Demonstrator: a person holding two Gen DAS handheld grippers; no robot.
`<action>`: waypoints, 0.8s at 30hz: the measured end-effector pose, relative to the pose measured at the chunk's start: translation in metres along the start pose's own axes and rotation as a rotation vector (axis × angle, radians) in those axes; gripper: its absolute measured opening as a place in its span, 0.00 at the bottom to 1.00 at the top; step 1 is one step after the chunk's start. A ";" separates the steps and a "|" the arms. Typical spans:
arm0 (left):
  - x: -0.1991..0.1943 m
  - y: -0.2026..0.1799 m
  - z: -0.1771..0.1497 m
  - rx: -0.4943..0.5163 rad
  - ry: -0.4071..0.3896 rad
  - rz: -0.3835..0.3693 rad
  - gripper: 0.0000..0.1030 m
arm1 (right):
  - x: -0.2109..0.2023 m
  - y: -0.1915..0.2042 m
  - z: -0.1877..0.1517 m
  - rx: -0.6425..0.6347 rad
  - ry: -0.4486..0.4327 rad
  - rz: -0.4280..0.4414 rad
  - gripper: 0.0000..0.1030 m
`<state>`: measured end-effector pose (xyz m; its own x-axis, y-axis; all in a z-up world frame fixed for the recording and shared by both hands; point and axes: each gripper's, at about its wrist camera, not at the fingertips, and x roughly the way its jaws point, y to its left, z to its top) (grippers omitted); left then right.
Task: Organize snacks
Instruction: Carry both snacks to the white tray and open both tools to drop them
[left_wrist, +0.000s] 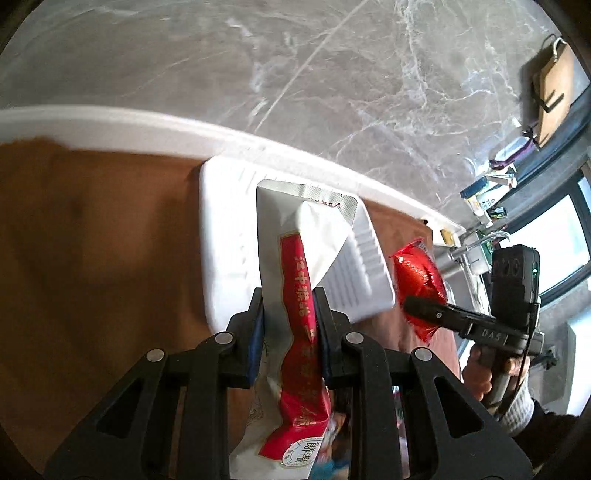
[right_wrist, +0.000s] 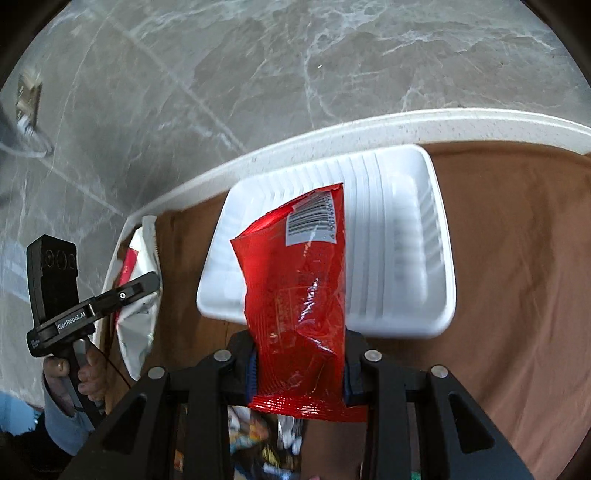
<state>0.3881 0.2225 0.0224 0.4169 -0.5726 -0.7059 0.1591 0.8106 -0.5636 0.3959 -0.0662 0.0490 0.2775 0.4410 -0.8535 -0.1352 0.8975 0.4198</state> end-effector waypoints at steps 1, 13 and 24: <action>0.007 -0.004 0.009 0.011 0.002 -0.002 0.21 | 0.003 -0.002 0.006 0.007 -0.004 -0.002 0.34; 0.103 -0.013 0.081 0.062 0.025 0.070 0.21 | 0.049 -0.036 0.058 0.087 0.004 -0.036 0.34; 0.147 0.005 0.104 0.018 0.028 0.164 0.23 | 0.058 -0.039 0.067 0.012 -0.051 -0.220 0.55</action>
<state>0.5435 0.1551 -0.0395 0.4139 -0.4355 -0.7994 0.1075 0.8954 -0.4321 0.4807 -0.0753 0.0040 0.3471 0.2341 -0.9081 -0.0547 0.9717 0.2296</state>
